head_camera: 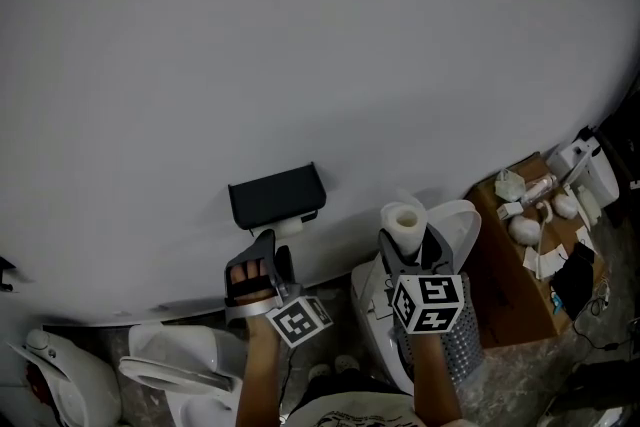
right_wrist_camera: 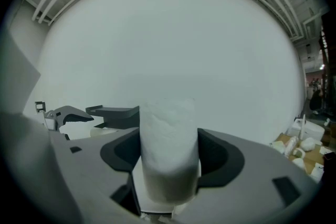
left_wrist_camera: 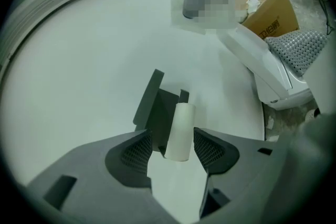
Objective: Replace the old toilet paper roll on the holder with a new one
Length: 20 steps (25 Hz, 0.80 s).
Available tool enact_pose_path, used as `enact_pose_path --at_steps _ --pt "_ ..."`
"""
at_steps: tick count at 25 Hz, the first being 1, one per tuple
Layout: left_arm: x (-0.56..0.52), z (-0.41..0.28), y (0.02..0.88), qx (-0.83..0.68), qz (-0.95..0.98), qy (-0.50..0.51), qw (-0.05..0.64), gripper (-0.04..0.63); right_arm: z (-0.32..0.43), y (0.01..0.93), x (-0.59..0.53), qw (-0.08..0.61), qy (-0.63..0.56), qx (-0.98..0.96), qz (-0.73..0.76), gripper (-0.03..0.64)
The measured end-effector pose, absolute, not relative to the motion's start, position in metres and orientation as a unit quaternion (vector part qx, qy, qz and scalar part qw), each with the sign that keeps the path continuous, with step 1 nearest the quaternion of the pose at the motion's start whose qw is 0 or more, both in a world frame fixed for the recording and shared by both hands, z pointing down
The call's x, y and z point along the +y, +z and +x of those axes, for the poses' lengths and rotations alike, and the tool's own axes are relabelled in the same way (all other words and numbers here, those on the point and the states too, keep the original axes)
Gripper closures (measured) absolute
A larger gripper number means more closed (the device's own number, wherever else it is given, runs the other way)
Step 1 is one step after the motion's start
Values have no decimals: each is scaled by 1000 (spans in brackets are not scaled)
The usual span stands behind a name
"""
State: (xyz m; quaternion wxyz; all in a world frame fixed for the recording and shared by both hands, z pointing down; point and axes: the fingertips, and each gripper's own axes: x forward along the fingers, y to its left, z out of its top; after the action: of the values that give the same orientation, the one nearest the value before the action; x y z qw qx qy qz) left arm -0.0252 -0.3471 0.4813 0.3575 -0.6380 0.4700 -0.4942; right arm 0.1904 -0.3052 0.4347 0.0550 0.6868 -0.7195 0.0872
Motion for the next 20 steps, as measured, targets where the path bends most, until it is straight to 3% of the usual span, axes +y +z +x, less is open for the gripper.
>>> enact_pose_path --at_steps 16,20 --pt "-385 -20 508 453 -614 -537 360 356 224 445 -307 66 97 -700 704 314" --pt "-387 -18 510 456 -613 -534 362 386 226 447 -310 69 98 -700 704 314"
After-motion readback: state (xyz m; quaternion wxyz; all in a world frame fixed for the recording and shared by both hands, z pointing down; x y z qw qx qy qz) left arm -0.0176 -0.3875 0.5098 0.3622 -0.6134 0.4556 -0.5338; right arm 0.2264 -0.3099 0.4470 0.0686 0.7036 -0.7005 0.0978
